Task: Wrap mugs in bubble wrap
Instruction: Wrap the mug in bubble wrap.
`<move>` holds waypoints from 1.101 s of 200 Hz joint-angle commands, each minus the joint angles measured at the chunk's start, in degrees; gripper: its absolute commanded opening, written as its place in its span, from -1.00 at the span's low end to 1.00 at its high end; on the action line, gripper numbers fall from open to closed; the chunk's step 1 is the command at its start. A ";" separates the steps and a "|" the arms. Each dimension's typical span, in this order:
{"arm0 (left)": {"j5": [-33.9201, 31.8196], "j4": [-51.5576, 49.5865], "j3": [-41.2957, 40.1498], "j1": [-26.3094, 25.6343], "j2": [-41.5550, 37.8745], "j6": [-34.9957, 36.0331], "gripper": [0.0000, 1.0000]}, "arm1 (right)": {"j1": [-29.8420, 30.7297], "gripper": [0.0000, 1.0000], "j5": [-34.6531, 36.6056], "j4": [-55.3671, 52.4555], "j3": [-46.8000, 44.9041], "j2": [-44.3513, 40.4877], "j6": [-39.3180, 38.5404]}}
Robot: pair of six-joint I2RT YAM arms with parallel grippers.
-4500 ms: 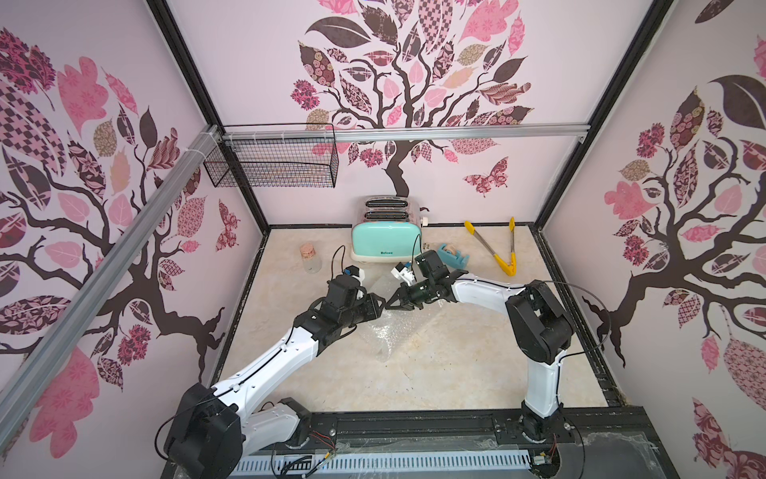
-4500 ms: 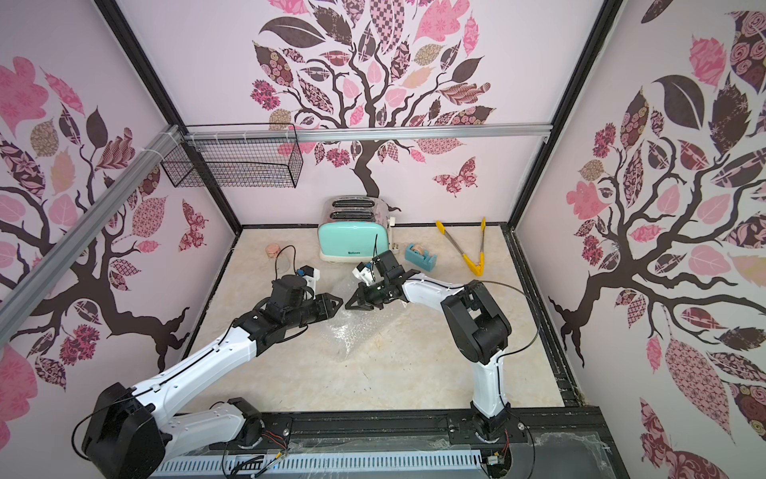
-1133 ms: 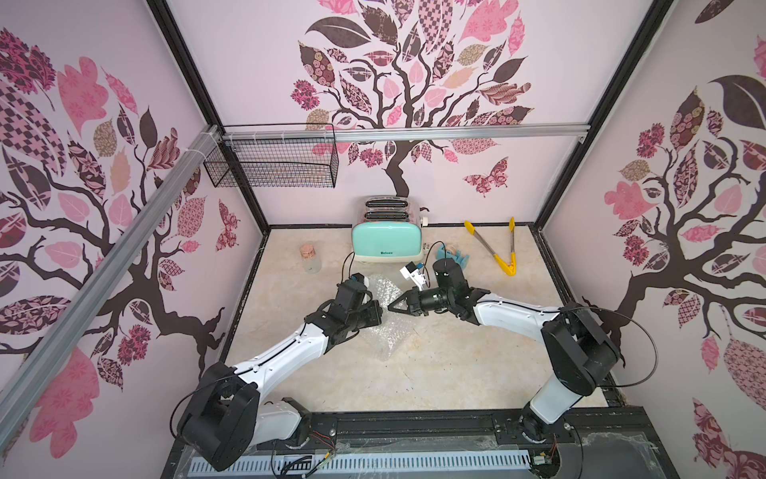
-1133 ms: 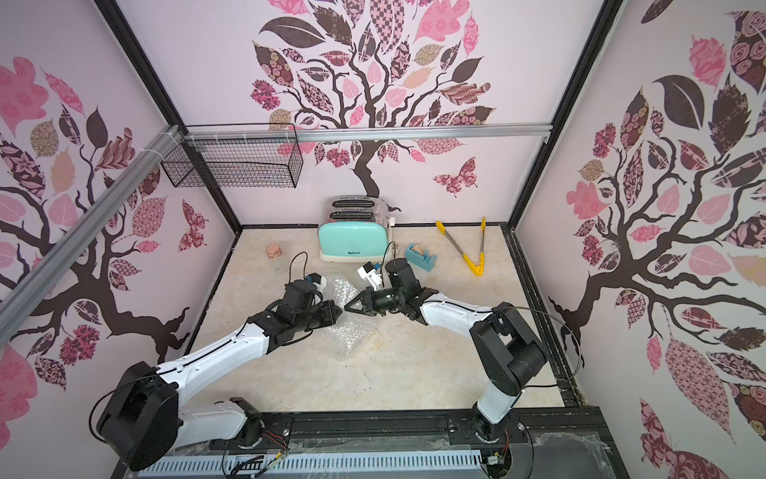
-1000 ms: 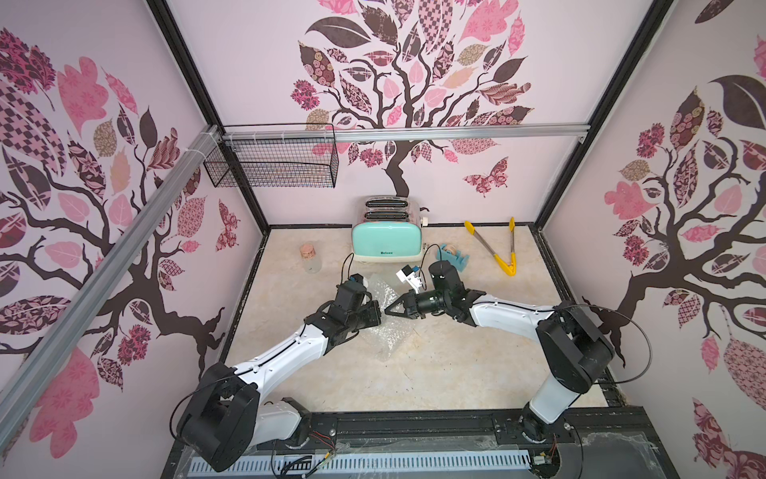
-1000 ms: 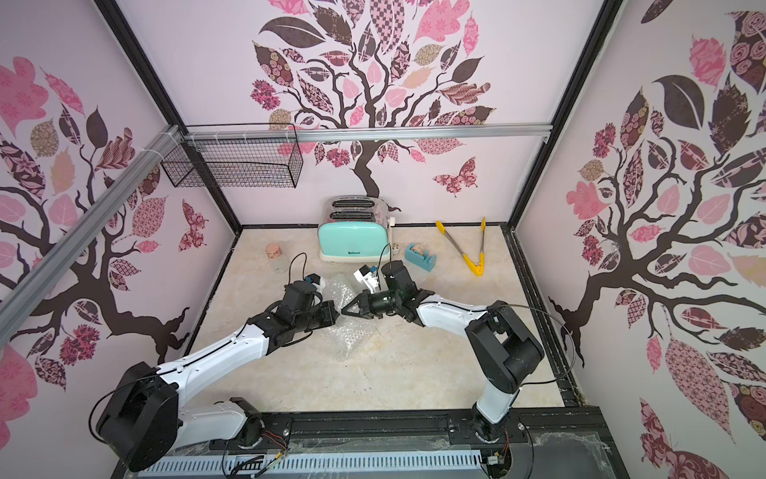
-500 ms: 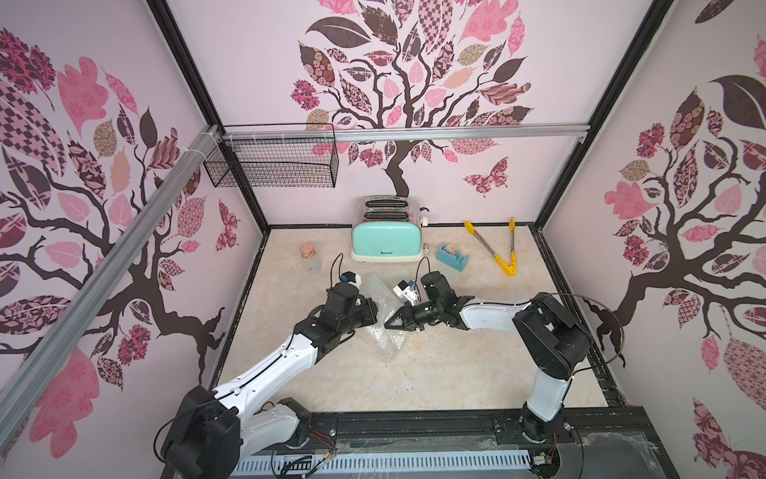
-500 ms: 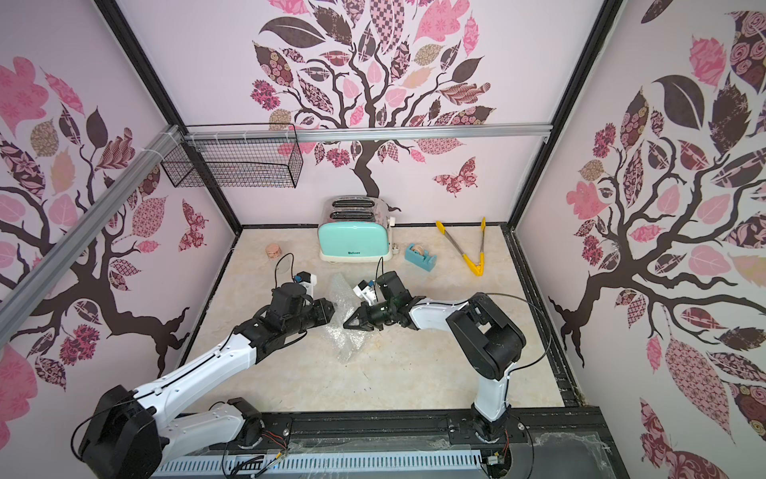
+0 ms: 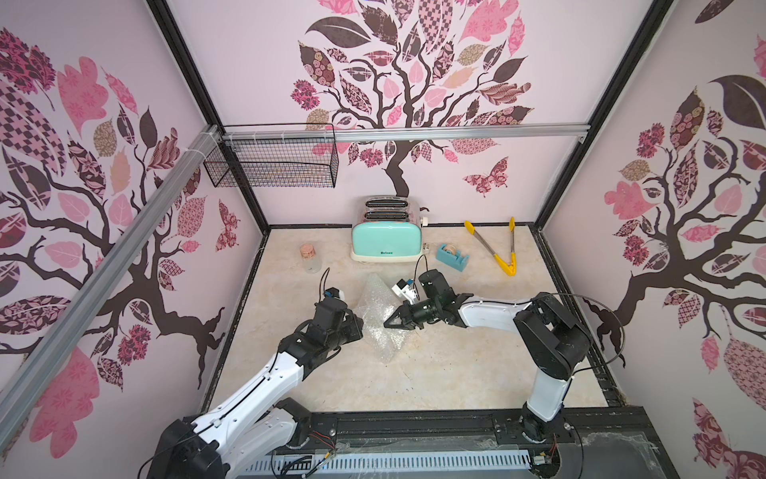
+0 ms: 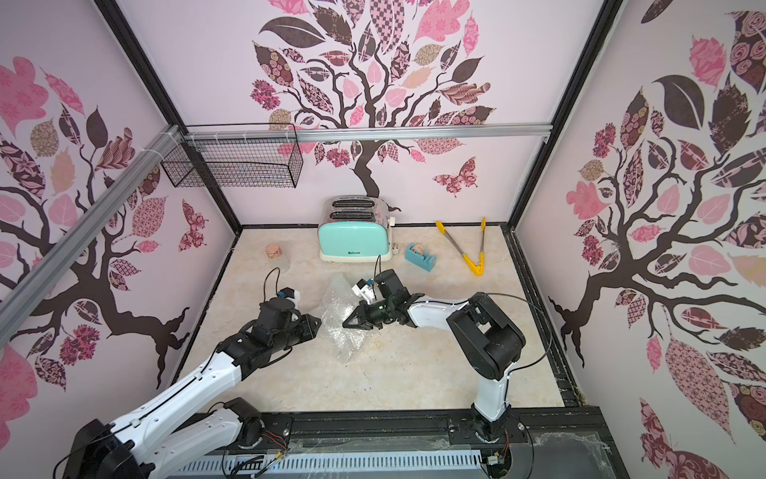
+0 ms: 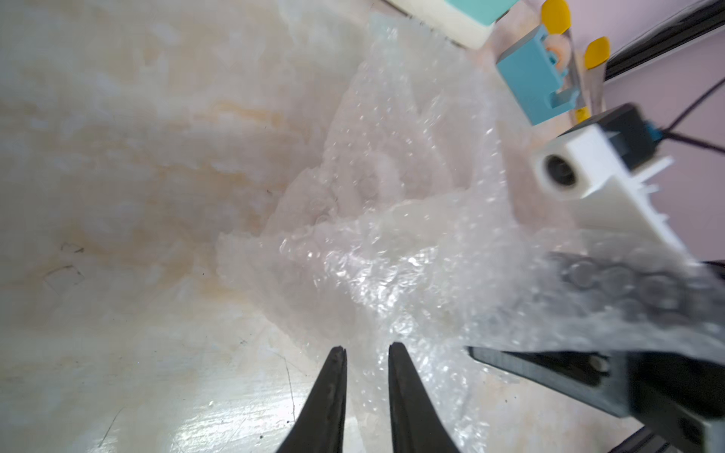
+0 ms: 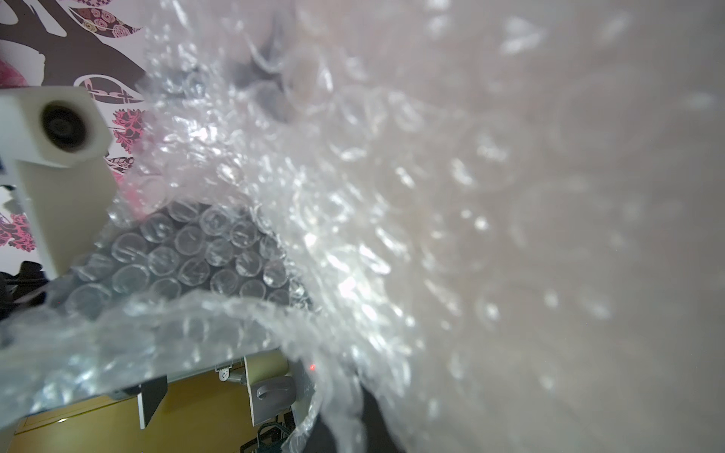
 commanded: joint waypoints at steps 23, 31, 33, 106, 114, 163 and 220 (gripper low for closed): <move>4.56 5.87 2.09 0.44 7.99 1.33 -0.55 | 0.17 -1.00 2.23 -3.63 1.52 -1.60 -1.38; 5.08 6.48 2.34 0.40 8.63 1.20 -0.55 | 0.17 -1.00 2.03 -3.68 1.67 -2.27 -1.39; 5.20 6.63 2.31 0.40 8.73 1.17 -0.55 | 0.22 -1.00 2.00 -3.70 1.67 -2.46 -1.39; 5.16 6.77 3.17 0.44 8.84 0.93 -0.56 | 2.49 -1.00 0.54 -6.87 5.77 -5.14 -4.09; 5.08 6.98 3.15 0.40 8.79 0.94 -0.56 | 2.78 -1.00 0.62 -6.98 6.43 -4.49 -4.20; 4.76 7.17 3.17 0.40 7.91 0.91 -0.56 | 3.16 -1.00 1.35 -8.45 9.09 1.93 -5.81; 3.29 1.68 5.57 0.40 1.21 1.11 -0.44 | 3.16 -1.00 2.90 -10.65 9.03 4.90 -8.11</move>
